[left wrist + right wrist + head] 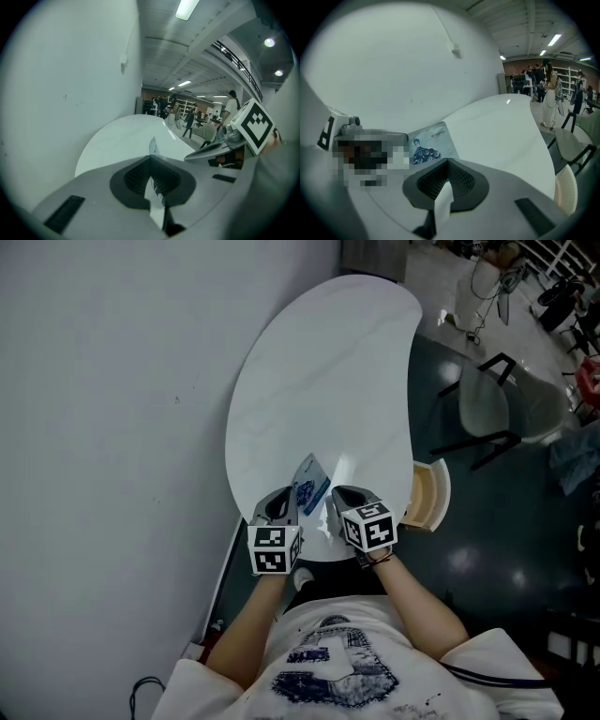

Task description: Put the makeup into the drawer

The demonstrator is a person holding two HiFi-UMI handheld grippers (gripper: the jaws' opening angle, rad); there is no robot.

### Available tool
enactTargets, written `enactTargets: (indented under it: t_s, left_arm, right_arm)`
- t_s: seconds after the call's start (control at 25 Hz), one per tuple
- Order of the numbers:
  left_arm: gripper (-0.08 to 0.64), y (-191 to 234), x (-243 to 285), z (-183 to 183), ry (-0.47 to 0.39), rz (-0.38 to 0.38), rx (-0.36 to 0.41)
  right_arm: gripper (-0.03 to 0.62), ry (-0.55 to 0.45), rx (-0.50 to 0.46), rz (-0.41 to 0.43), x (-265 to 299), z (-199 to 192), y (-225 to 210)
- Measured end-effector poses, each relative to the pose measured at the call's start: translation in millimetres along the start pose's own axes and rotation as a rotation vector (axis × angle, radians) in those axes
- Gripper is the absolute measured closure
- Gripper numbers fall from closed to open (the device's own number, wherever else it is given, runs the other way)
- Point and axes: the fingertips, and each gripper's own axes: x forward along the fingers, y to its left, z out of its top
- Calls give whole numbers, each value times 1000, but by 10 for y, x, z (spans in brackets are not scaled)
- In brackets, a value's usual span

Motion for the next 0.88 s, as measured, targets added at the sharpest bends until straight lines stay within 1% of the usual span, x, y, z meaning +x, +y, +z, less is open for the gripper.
enactTargets:
  t_s: [0.08,0.24,0.44,0.88]
  left_arm:
    - [526,-7,-81,32,-5,-15,29]
    - [526,-25,-197,70,-15,-43,63]
    - [526,-87,-334,52,-25,-74,137]
    - [526,-50,-680,86,-47,-125,188]
  right_arm:
    - [572,-16,9,-16,-65,5,59]
    - [572,-47,23,-52,-190,8,120]
    - [572,-89,25,-98,-358,-37,200]
    - [572,-135,57,-163,-646,-132,501]
